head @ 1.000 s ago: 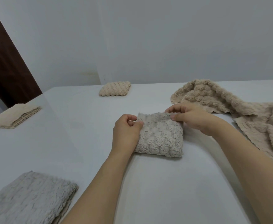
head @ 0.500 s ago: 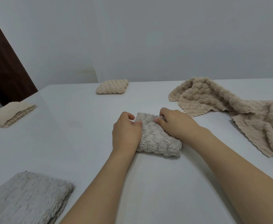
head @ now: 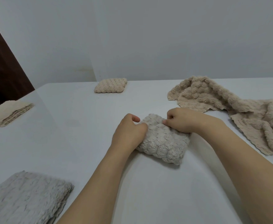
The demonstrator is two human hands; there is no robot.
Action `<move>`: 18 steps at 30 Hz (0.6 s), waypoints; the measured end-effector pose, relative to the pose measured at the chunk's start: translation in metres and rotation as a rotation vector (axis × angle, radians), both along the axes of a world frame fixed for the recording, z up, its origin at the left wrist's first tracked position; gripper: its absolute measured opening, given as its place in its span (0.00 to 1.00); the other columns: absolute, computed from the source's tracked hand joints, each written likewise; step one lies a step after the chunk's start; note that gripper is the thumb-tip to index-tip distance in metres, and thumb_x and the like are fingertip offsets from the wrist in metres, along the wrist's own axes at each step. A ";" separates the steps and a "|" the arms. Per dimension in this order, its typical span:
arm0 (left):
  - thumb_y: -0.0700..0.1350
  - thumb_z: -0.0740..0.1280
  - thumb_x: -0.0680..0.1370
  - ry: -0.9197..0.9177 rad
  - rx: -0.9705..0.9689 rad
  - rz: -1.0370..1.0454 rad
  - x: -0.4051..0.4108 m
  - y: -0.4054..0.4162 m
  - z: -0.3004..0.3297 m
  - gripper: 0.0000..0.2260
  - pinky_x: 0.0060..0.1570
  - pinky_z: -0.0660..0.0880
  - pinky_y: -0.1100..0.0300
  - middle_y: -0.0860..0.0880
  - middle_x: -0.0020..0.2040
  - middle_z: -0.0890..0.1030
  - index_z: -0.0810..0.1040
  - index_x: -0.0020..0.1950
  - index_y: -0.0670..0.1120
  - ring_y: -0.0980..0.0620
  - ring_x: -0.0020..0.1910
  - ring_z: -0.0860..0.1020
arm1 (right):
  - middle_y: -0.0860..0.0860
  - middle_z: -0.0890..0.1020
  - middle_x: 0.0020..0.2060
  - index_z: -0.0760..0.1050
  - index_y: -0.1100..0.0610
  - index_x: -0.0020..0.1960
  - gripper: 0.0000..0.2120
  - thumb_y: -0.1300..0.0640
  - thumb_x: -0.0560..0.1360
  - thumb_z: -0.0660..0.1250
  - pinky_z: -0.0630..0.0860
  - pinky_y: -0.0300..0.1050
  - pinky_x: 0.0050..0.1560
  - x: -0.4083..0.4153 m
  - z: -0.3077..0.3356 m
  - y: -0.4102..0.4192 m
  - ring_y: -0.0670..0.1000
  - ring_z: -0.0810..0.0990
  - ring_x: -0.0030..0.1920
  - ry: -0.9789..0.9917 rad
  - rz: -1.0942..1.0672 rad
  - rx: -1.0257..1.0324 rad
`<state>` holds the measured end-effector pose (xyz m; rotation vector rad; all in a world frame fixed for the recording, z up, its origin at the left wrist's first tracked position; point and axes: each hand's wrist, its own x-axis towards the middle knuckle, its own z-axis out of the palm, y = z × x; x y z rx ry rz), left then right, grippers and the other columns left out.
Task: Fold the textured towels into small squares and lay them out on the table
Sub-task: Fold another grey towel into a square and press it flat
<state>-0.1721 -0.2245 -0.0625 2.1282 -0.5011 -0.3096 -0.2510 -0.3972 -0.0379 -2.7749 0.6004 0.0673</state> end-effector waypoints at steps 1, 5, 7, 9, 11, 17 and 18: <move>0.54 0.66 0.70 0.017 0.008 -0.041 -0.003 0.000 0.000 0.12 0.51 0.78 0.50 0.52 0.44 0.82 0.73 0.52 0.56 0.50 0.45 0.81 | 0.47 0.75 0.37 0.68 0.51 0.40 0.14 0.44 0.80 0.59 0.67 0.45 0.38 0.000 0.001 -0.001 0.52 0.74 0.44 0.018 0.001 -0.018; 0.56 0.64 0.67 0.047 -0.012 -0.102 -0.009 0.002 0.000 0.13 0.53 0.79 0.44 0.50 0.46 0.83 0.71 0.51 0.58 0.48 0.46 0.82 | 0.48 0.78 0.44 0.73 0.51 0.49 0.15 0.41 0.79 0.57 0.72 0.47 0.46 0.004 0.001 0.009 0.52 0.75 0.47 -0.109 0.026 0.012; 0.56 0.65 0.68 0.063 -0.026 -0.119 -0.010 0.004 0.001 0.15 0.53 0.79 0.44 0.49 0.48 0.83 0.71 0.54 0.57 0.48 0.46 0.82 | 0.48 0.77 0.42 0.72 0.53 0.50 0.15 0.42 0.79 0.57 0.70 0.47 0.42 0.007 -0.006 0.016 0.52 0.76 0.46 -0.177 0.063 0.034; 0.53 0.68 0.72 0.077 -0.050 -0.113 -0.009 0.007 0.002 0.14 0.53 0.79 0.46 0.49 0.49 0.83 0.71 0.55 0.54 0.49 0.47 0.82 | 0.48 0.76 0.38 0.70 0.54 0.50 0.14 0.44 0.80 0.56 0.69 0.47 0.40 0.007 -0.017 0.019 0.54 0.77 0.44 -0.250 0.099 0.009; 0.50 0.69 0.74 0.117 -0.072 -0.080 -0.008 0.009 0.005 0.10 0.51 0.79 0.50 0.48 0.49 0.82 0.73 0.53 0.52 0.50 0.46 0.82 | 0.47 0.74 0.36 0.68 0.53 0.50 0.13 0.44 0.81 0.55 0.67 0.47 0.38 0.006 -0.025 0.016 0.54 0.75 0.42 -0.310 0.077 -0.069; 0.60 0.70 0.62 0.207 0.023 -0.161 -0.012 0.027 0.005 0.18 0.58 0.75 0.46 0.48 0.39 0.84 0.79 0.39 0.45 0.45 0.46 0.80 | 0.50 0.75 0.38 0.67 0.54 0.49 0.14 0.43 0.81 0.54 0.68 0.48 0.38 0.006 -0.030 0.009 0.56 0.75 0.42 -0.349 -0.032 -0.156; 0.58 0.71 0.66 0.232 0.006 -0.193 -0.013 0.034 0.006 0.15 0.53 0.76 0.54 0.51 0.34 0.81 0.78 0.36 0.45 0.50 0.40 0.78 | 0.50 0.75 0.39 0.68 0.55 0.49 0.15 0.43 0.81 0.53 0.68 0.47 0.38 0.006 -0.030 0.009 0.56 0.75 0.42 -0.346 -0.038 -0.167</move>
